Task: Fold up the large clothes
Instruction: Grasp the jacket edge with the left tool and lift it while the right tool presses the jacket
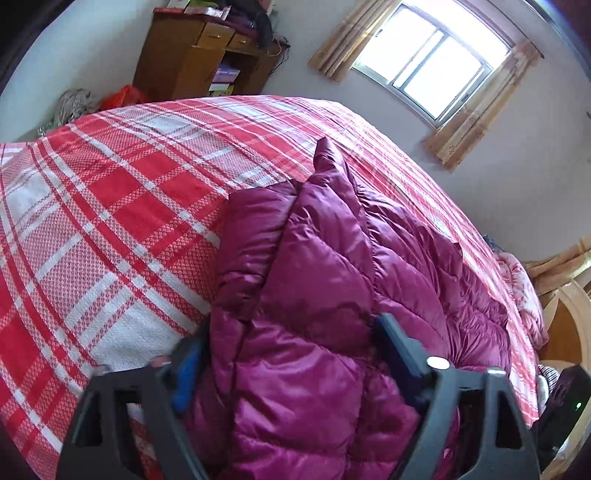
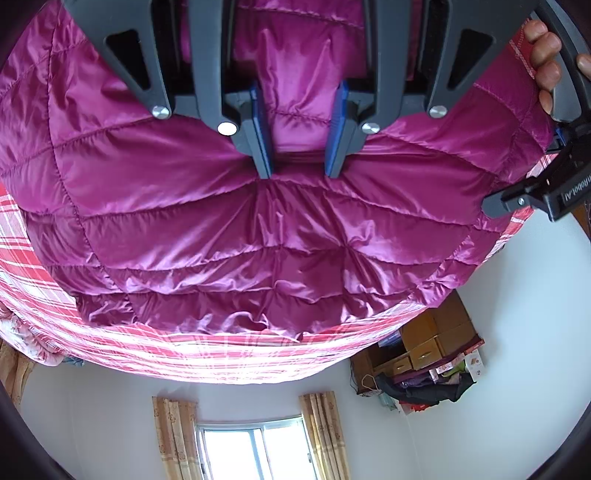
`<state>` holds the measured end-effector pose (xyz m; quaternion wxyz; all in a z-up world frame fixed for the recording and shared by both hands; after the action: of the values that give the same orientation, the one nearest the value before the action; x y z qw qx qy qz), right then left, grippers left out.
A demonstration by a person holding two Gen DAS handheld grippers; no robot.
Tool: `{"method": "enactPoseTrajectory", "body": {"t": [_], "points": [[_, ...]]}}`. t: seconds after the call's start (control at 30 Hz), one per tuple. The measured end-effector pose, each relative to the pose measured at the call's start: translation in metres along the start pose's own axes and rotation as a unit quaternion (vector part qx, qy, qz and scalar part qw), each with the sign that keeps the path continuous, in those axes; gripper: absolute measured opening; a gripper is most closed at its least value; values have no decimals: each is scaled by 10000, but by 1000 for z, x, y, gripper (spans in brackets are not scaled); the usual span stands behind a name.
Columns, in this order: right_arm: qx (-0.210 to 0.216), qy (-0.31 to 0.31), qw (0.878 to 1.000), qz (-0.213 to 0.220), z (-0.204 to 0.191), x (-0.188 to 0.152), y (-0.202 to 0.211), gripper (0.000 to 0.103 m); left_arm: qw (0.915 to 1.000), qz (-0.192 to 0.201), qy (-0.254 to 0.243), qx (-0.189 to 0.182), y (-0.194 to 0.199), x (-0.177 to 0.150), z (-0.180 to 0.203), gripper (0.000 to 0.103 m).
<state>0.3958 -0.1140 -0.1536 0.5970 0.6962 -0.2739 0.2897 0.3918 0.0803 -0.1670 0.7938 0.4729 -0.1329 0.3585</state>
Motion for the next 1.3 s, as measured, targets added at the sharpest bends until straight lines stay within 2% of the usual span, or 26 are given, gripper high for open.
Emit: {"method": "enactPoseTrajectory", "body": {"t": [0.03,0.07,0.1,0.13,0.23,0.33,0.43,0.53,0.57,0.67,0.9,1.03,1.3], "points": [[-8,4,10000,1,0,0,0,32,9998,-45,97,-157,0,-2,2,51],[-19,12,10000,10,-1,0,1,32,9987,-84,306,-391,0,-3,1,45],[-16,11,10000,27,-2,1,2,32,9974,-80,456,-549,0,-2,-1,35],[7,-11,10000,45,-1,1,3,32,9955,-53,599,-730,2,-2,-1,29],[159,-187,9997,93,3,2,8,32,9961,102,466,-738,10,-2,6,24],[294,-426,9984,219,7,6,21,32,9955,214,498,-776,15,-2,10,23],[236,-397,9982,377,3,15,27,31,9951,358,458,-801,23,-1,13,19],[222,-527,9983,-98,3,2,-1,29,9932,448,391,-997,31,9,25,16],[179,-493,9986,-50,3,1,-3,29,9929,490,324,-1031,35,10,30,15],[219,-541,9982,-116,4,3,-6,29,9926,579,17,-1070,45,14,58,15],[682,-949,9931,-135,17,0,-9,29,9885,727,-875,-1000,59,9,114,15],[857,-1074,9904,-176,22,1,-12,27,9847,695,-1233,-1015,59,3,142,15],[1305,-1296,9827,-233,37,1,-10,23,9784,599,-1814,-785,47,-17,188,15]]}}
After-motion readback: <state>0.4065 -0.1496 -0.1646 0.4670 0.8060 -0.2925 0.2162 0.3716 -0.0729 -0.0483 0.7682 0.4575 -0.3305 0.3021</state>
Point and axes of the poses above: each gripper's, at about its wrist camera, not at the fingertips, and y roughly against the way its jaws point, z to its right, x to its top, the point moved 6 cm from there along -y, roughly the way its jaws point, and after that the axes turned 3 degrees about y, right-handed, at the moved point
